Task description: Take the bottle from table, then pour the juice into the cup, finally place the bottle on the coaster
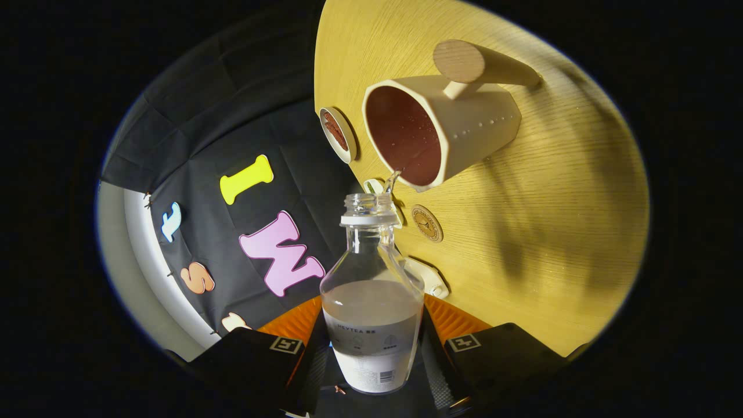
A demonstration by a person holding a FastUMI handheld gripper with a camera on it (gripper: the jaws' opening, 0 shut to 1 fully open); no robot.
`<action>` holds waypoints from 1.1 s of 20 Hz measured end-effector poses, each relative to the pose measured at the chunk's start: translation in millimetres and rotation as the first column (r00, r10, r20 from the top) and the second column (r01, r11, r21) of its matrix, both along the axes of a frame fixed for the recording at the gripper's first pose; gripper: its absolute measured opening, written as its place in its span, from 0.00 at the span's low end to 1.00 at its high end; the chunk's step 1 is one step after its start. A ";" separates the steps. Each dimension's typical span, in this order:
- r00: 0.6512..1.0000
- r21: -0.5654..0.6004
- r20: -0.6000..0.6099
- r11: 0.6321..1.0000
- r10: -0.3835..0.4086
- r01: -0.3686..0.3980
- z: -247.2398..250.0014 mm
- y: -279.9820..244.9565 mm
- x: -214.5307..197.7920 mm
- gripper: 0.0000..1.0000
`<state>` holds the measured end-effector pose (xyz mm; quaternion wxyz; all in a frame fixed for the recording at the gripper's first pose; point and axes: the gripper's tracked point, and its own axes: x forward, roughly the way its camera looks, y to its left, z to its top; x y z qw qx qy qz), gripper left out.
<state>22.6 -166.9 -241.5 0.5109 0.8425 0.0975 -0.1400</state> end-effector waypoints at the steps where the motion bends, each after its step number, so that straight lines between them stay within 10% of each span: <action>1: 1.000 0.003 0.001 1.000 -0.004 0.004 -0.1 -1.4 -0.4 0.75; 22: 0.983 0.270 0.011 0.947 -0.181 0.172 24.3 -27.4 10.8 0.75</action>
